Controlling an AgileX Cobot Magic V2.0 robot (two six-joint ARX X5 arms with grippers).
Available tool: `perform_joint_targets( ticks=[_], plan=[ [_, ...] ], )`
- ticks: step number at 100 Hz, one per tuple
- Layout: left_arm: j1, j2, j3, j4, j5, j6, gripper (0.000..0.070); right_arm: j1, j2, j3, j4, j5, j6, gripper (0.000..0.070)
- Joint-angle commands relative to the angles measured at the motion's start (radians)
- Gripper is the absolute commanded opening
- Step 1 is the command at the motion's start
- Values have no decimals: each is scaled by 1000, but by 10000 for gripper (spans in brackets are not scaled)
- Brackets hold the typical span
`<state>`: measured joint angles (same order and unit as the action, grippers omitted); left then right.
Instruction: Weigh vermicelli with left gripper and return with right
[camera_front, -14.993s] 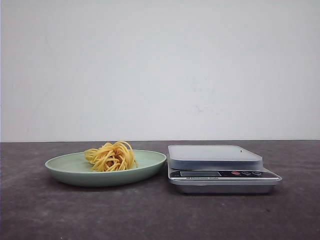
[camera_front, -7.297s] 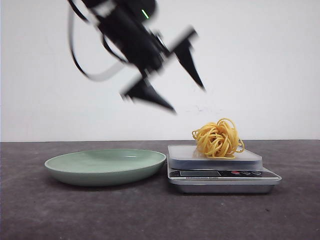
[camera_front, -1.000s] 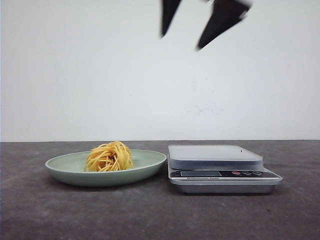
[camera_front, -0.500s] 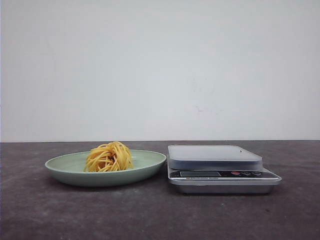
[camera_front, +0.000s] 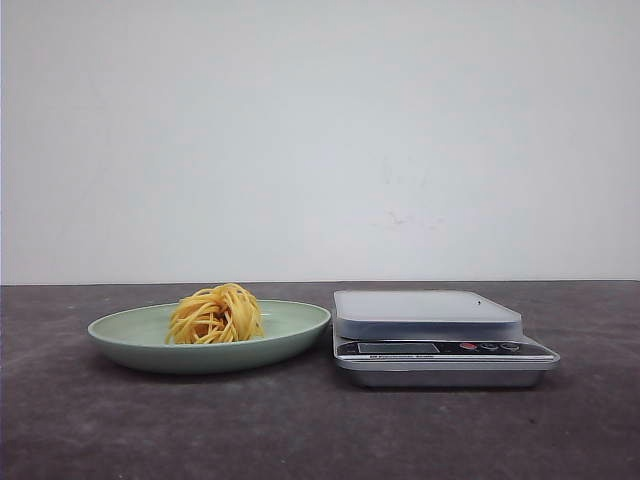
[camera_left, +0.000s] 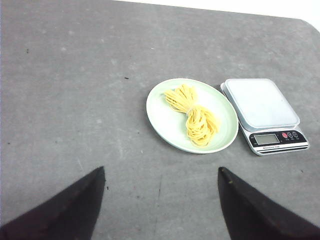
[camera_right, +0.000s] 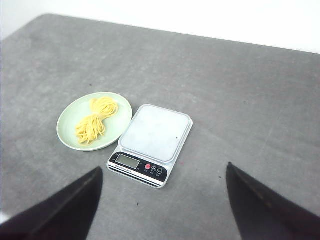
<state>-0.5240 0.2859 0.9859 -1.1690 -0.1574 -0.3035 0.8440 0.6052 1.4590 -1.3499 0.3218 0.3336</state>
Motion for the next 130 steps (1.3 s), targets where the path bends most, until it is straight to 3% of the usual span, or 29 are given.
perform_joint_targets(
  ticks=[1, 14, 19, 25, 33, 69, 116, 130],
  plan=[
    [-5, 0, 15, 21, 0, 2, 393, 8, 8, -9, -74, 8, 18, 373],
    [-5, 0, 15, 32, 0, 3, 339, 9, 5, -71, -71, 10, 18, 312],
    [-5, 0, 15, 34, 0, 3, 296, 9, 5, -104, -60, 13, 18, 209],
    [-5, 0, 15, 35, 0, 4, 175, 10, 0, -151, -33, 8, 13, 0],
    [-5, 0, 15, 38, 0, 10, 0, 12, -10, -218, 30, -6, 4, 9],
    [-5, 0, 12, 104, 0, 34, 0, 34, -119, -445, 381, -32, -50, 7],
    [-5, -33, -174, 348, 46, 40, 0, 37, -185, -539, 537, 22, -140, 6],
    [-5, -40, -197, 330, 34, 41, 0, 37, -183, -576, 558, 19, -127, 7]
  ],
)
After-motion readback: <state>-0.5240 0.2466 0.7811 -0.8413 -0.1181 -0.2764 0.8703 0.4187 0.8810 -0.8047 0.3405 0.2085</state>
